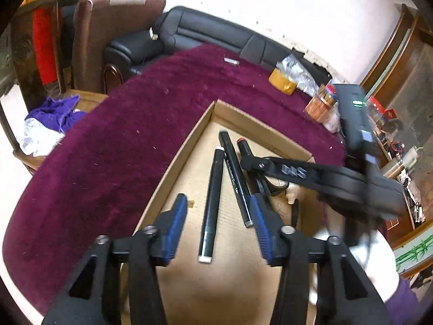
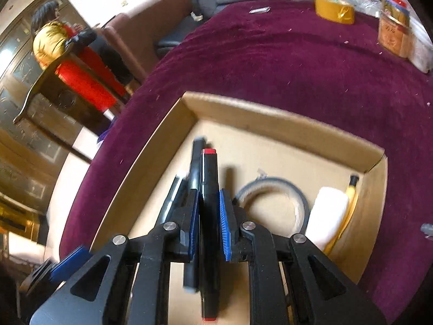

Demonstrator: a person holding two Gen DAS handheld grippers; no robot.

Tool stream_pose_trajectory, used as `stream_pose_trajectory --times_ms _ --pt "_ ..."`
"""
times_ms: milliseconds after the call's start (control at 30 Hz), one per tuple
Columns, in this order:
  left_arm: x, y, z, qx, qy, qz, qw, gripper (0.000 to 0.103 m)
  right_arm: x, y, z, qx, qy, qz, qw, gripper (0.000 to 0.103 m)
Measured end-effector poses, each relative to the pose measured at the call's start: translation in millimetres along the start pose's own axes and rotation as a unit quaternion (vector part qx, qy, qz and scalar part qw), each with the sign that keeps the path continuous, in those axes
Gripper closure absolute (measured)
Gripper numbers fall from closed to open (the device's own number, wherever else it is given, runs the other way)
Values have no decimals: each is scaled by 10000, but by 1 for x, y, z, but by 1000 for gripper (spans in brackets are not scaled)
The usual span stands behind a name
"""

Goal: Organize rigid objects

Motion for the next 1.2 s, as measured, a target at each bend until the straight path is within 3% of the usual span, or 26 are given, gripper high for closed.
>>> stream_pose_trajectory --times_ms 67,167,333,367,400,433,467,500,567,667,767,933,1133,1200 --pt "10 0 1 44 -45 -105 9999 49 11 3 -6 -87 35 -145 9999 90" --pt "22 0 1 76 -71 -221 9997 48 39 9 -10 -215 182 -416 9987 90" --pt "40 -3 -13 -20 -156 -415 9990 48 134 4 -24 156 -52 -1293 9915 88" --pt "45 -5 -19 -62 -205 -460 9987 48 160 -1 -28 318 -239 -1572 9868 79" --pt "49 -7 -23 -100 -246 -492 9984 48 183 -8 -34 479 -461 -1835 9808 53" --pt "54 -10 -32 -168 -315 -534 9979 48 213 -21 -43 628 -762 -2144 9718 34" --pt "58 -12 -38 -217 -370 -563 9975 46 232 -31 -52 669 -985 -2353 9646 6" --pt "62 -15 -48 -304 -448 -606 9967 45 251 -43 -66 638 -1203 -2566 9569 1" --pt "70 -23 -70 -509 -591 -654 9948 38 275 -67 -103 377 -1503 -2670 9512 1" --pt "73 -42 -113 -922 -884 -531 9904 38 290 -108 -171 -397 -1639 -2220 9603 1" --pt "69 -63 -149 -1213 -1090 -232 9863 38 300 -154 -229 -1188 -1594 -1934 9608 2" --pt "64 -96 -193 -1639 -1126 51 9800 38 321 -211 -273 -1659 -1541 -1926 9548 2" --pt "55 -120 -221 -1784 -1094 387 9771 38 301 -176 -292 -1944 -1061 -1928 9559 2" --pt "56 -124 -223 -1796 -1060 389 9772 38 285 -156 -303 -2088 -984 -1780 9566 9"
Point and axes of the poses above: each gripper's, at about its wrist camera, not at the fingertips, and x roughly against the way its jaws point, z to its left, y to its top, the point moved 7 cm from there along -x, roughly the way its jaws point, and after that the axes turned 7 degrees about y, right-handed, at the moved point
